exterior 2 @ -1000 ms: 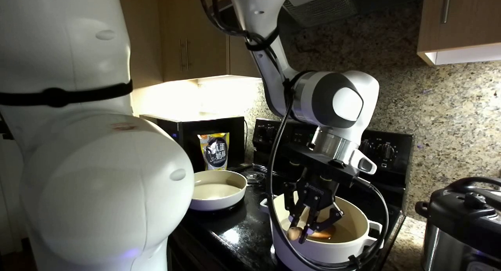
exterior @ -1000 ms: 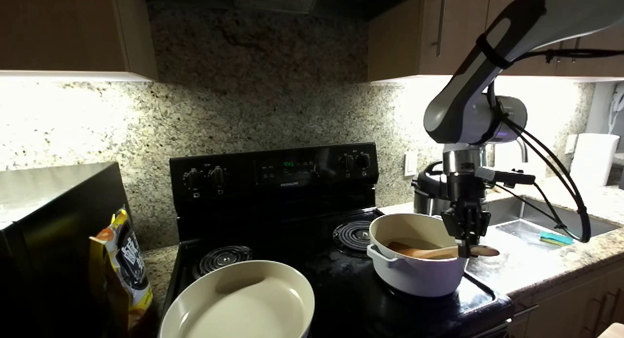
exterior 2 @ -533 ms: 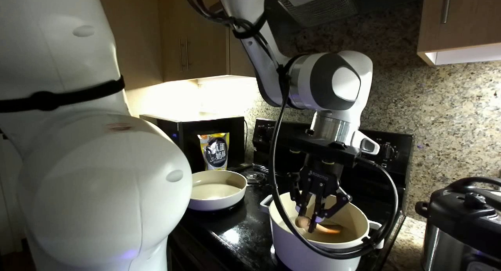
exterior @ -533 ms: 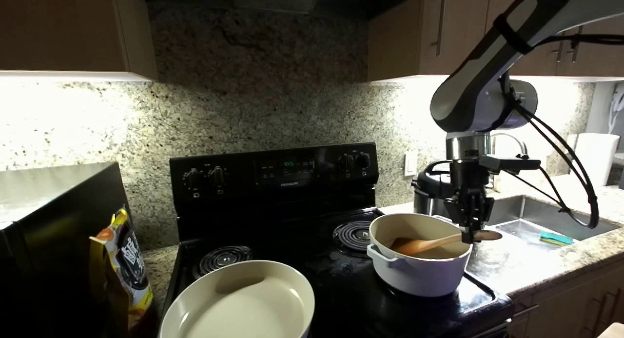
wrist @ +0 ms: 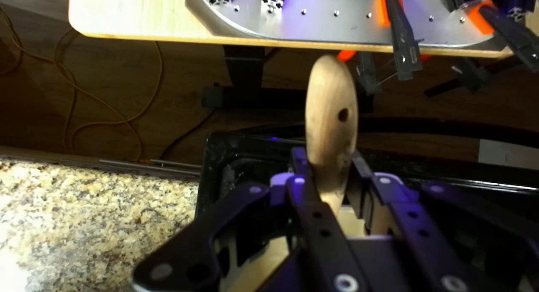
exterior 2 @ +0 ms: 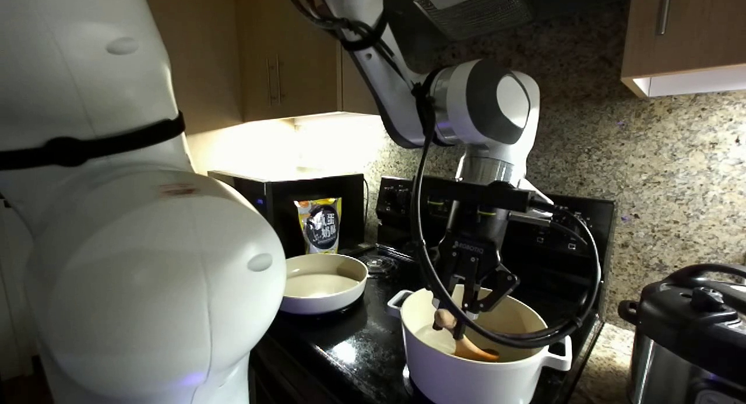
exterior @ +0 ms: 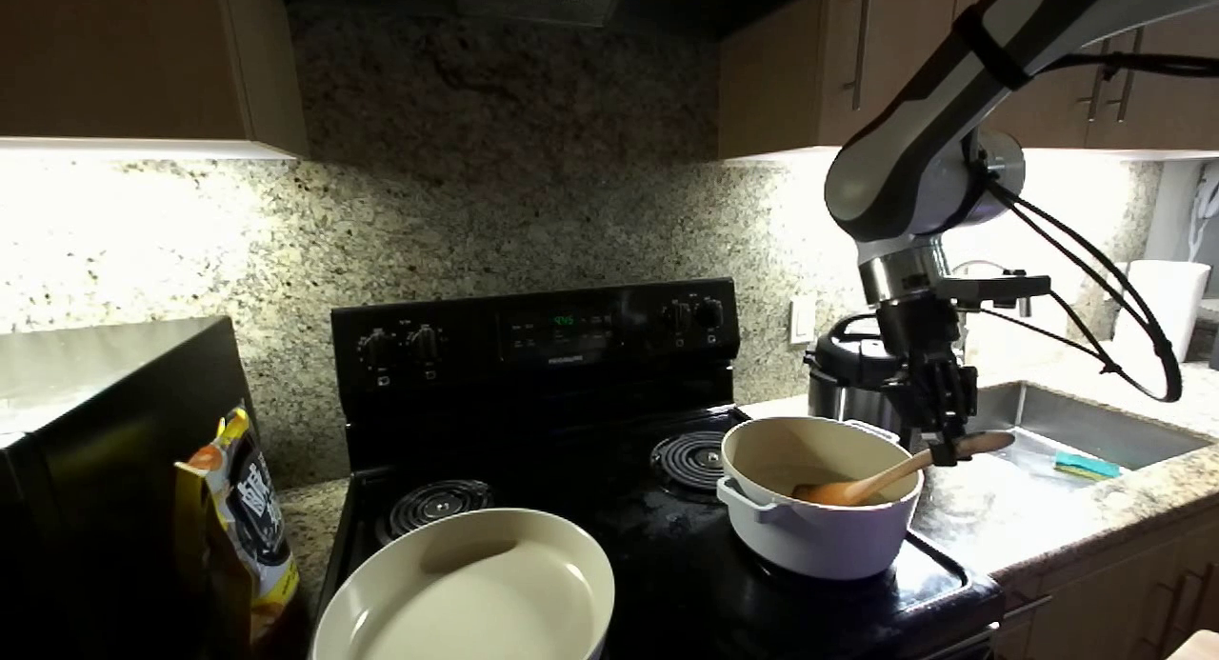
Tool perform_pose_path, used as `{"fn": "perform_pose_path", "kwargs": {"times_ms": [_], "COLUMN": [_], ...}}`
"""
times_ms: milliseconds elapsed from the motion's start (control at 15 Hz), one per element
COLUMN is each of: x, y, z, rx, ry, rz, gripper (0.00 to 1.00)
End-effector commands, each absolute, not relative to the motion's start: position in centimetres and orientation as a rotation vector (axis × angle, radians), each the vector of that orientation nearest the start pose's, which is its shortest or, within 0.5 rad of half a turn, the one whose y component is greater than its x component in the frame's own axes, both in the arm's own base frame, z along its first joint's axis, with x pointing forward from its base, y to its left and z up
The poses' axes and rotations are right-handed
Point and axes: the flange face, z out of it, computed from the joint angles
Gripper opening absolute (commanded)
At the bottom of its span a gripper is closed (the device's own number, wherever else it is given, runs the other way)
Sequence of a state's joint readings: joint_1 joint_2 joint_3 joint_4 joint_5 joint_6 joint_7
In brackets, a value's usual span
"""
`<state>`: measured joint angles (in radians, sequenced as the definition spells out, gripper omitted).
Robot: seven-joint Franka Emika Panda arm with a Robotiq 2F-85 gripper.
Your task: Hold the wooden spoon and stir inside the pot.
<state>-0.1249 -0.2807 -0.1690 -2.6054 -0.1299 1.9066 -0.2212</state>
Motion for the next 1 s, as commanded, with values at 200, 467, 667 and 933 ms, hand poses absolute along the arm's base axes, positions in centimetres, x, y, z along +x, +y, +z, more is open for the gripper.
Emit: {"fn": "perform_pose_path", "kwargs": {"times_ms": [200, 467, 667, 933], "x": [38.5, 41.1, 41.9, 41.1], "y": [-9.8, -9.8, -10.9, -12.7], "z": [31.9, 32.6, 32.8, 31.9], "rx": [-3.01, -3.017, -3.006, -2.986], "ry": [-0.124, -0.109, -0.045, 0.015], "rz": [0.801, 0.682, 0.652, 0.697], "gripper": [0.08, 0.08, 0.08, 0.08]}}
